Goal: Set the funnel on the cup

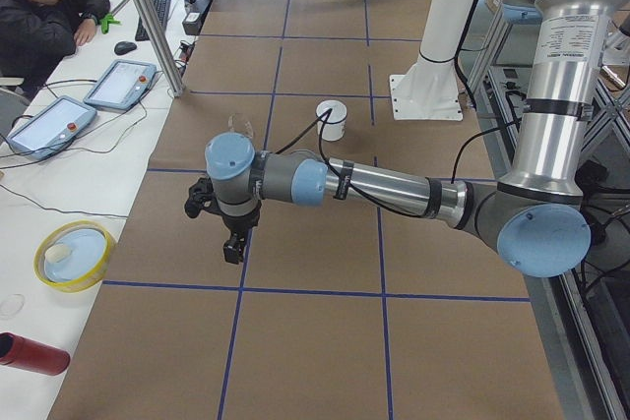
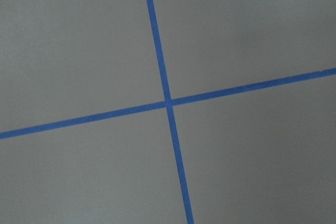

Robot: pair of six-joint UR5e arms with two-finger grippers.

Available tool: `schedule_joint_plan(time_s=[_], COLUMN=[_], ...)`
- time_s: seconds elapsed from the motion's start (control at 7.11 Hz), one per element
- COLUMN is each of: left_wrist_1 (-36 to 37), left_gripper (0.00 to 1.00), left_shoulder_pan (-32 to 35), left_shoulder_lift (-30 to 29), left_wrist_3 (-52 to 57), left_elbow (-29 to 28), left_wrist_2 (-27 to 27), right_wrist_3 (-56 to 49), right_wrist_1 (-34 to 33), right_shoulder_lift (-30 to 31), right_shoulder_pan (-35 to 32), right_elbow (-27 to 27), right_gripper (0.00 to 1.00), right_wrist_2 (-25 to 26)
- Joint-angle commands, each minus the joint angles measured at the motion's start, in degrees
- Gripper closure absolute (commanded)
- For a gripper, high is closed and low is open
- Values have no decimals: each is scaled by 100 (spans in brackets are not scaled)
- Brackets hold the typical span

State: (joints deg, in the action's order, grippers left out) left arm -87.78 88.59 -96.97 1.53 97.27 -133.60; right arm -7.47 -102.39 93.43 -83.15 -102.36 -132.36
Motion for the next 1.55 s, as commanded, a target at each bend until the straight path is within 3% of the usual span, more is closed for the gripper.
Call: schedule_joint_plan(time_s=[0.0, 0.28, 0.42, 0.84, 0.99, 1.27, 1.41], left_wrist_1=[6, 6, 6, 24, 250, 1616, 2067], left_gripper=[0, 0, 0, 0, 0, 0, 0], left_shoulder_pan=[-113, -777, -1191, -2237, -2606, -3283, -3678], left_shoulder_lift=[-59, -50, -50, -286, -540, -1591, -2075], left_wrist_3=[-757, -1816, -2353, -3323, -3621, -3668, -4199], left_elbow=[799, 1554, 1915, 2549, 2551, 2412, 2350], left_wrist_2=[132, 150, 463, 659, 807, 1099, 1099], right_wrist_3=[0, 0, 0, 0, 0, 0, 0], right_wrist_1=[0, 0, 0, 0, 0, 0, 0], right_shoulder_lift=[0, 0, 0, 0, -9, 0, 0], right_shoulder_pan=[0, 0, 0, 0, 0, 0, 0], right_elbow=[-3, -3, -3, -3, -3, -3, -3], right_gripper=[0, 0, 0, 0, 0, 0, 0], right_wrist_2=[0, 0, 0, 0, 0, 0, 0])
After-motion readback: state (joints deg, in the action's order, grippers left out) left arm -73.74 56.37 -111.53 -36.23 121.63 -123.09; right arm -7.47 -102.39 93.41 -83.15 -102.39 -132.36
